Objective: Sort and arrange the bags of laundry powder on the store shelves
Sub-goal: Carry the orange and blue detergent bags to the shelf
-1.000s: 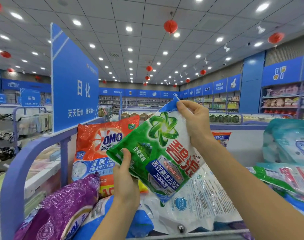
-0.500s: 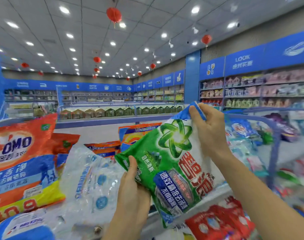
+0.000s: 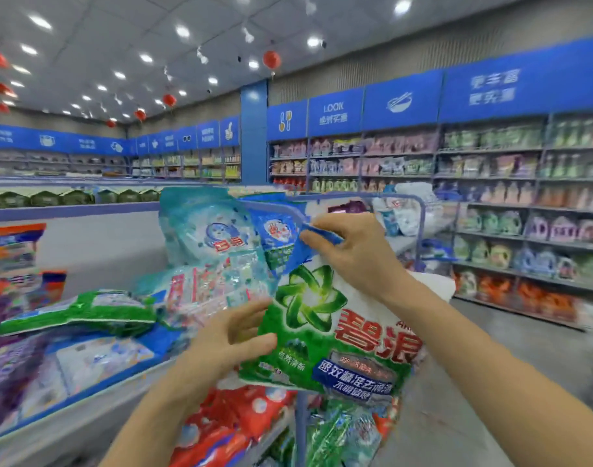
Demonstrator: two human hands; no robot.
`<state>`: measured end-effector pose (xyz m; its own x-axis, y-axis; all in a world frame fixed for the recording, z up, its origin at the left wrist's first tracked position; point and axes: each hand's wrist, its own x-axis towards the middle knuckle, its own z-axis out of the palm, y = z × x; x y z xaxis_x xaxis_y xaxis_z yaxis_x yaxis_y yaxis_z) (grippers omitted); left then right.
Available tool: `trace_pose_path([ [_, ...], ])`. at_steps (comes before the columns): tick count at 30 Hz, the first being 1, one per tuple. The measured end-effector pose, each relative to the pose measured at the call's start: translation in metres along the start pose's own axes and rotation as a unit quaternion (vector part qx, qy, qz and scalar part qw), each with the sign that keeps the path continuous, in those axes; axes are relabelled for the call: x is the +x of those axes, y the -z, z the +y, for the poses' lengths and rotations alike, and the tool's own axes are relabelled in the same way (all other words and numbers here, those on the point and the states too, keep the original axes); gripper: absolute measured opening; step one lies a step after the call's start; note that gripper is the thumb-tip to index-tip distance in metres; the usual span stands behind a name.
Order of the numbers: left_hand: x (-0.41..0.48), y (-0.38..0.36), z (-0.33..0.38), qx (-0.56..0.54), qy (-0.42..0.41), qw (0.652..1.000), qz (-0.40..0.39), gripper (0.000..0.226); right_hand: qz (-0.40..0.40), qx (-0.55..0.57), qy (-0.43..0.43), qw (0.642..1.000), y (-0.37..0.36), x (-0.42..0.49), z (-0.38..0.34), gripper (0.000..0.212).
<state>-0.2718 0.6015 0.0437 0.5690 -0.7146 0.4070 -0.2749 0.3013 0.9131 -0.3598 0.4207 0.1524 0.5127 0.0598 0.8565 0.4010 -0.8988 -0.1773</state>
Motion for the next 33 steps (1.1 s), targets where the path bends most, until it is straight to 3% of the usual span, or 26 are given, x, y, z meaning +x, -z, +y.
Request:
trace_pose_path([
  [4,0.065,-0.079,-0.027,0.058,0.077,0.992,-0.084,0.024,-0.042,-0.077,0.0,0.996,0.038,-0.023,0.066,0.025],
  [9,0.125,-0.151,-0.075,0.03,0.151,0.984,-0.091,0.05,-0.043,-0.109,-0.039,0.992,0.079,-0.047,0.139,0.022],
  [13,0.172,-0.2,-0.109,-0.006,0.151,0.988,-0.039,0.028,-0.047,-0.168,-0.046,0.984,0.102,-0.059,0.198,0.023],
  [17,0.228,-0.237,-0.138,-0.046,0.15,0.987,-0.039,0.033,-0.037,-0.231,-0.068,0.97,0.117,-0.061,0.269,0.029],
  [21,0.293,-0.257,-0.168,-0.075,0.148,0.986,-0.019,0.018,0.013,-0.263,-0.063,0.963,0.121,-0.053,0.343,0.032],
  [27,0.418,-0.252,-0.201,-0.13,0.152,0.977,0.072,0.013,0.136,-0.294,-0.073,0.943,0.142,-0.056,0.478,0.046],
  [29,0.459,-0.245,-0.208,-0.141,0.145,0.973,0.111,0.011,0.127,-0.242,-0.164,0.948,0.144,-0.06,0.526,0.051],
  [31,0.494,-0.239,-0.215,-0.157,0.142,0.966,0.148,0.009,0.089,-0.068,-0.308,0.945,0.137,-0.06,0.567,0.057],
  [33,0.525,-0.232,-0.223,-0.17,0.136,0.959,0.182,0.006,0.028,0.156,-0.427,0.89,0.119,-0.057,0.61,0.055],
])
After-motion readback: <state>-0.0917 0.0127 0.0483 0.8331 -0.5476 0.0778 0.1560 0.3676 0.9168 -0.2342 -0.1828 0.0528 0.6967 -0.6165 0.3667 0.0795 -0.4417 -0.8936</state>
